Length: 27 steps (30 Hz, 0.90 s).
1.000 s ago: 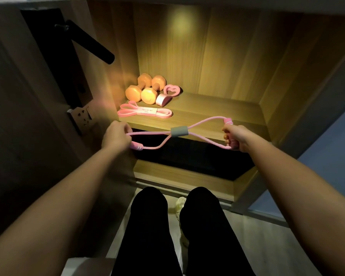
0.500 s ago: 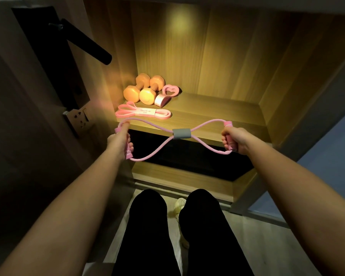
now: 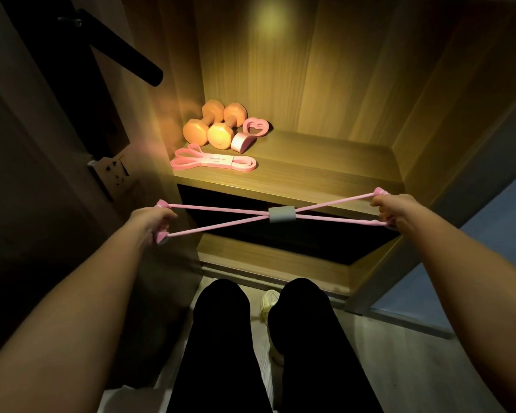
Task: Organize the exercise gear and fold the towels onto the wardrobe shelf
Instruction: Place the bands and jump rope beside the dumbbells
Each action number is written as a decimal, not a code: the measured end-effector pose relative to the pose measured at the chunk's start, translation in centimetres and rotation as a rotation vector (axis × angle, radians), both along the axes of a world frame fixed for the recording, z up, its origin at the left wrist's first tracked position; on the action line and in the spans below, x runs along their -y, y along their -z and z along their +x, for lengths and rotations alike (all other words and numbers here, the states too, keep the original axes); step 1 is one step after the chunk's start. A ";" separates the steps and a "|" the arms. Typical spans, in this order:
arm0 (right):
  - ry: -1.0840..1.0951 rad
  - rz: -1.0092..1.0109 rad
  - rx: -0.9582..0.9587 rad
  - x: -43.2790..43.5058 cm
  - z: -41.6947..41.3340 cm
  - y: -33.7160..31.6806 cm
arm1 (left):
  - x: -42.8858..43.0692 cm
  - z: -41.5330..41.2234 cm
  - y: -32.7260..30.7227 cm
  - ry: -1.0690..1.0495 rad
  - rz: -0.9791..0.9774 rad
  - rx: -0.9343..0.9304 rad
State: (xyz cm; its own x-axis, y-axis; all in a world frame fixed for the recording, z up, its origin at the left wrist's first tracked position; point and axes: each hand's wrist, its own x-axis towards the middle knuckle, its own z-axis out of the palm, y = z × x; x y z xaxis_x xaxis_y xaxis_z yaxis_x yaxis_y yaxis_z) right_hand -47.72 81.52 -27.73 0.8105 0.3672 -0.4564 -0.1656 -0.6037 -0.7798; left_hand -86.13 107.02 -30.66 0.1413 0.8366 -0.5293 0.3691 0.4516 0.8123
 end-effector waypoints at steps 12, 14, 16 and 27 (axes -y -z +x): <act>-0.159 0.354 -0.169 -5.8 -7.4 -0.6 | 4.9 7.7 -3.0 0.102 0.038 0.214; -0.279 0.359 -0.149 -6.2 -8.6 -0.5 | 5.8 8.6 -2.9 0.151 0.045 0.227; -0.395 0.297 -0.018 -6.3 -9.3 -0.3 | 6.1 9.1 -2.5 0.205 0.132 0.186; -0.642 -0.070 0.463 -3.8 -7.2 0.4 | 3.8 5.0 -0.6 0.724 0.567 -0.521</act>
State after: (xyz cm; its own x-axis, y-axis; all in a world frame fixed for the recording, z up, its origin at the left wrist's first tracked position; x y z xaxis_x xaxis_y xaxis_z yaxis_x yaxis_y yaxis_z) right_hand -54.90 85.30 -28.17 0.5627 0.8102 -0.1641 0.5633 -0.5211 -0.6412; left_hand -81.15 103.27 -30.03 0.5737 0.7872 -0.2264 0.7622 -0.4118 0.4994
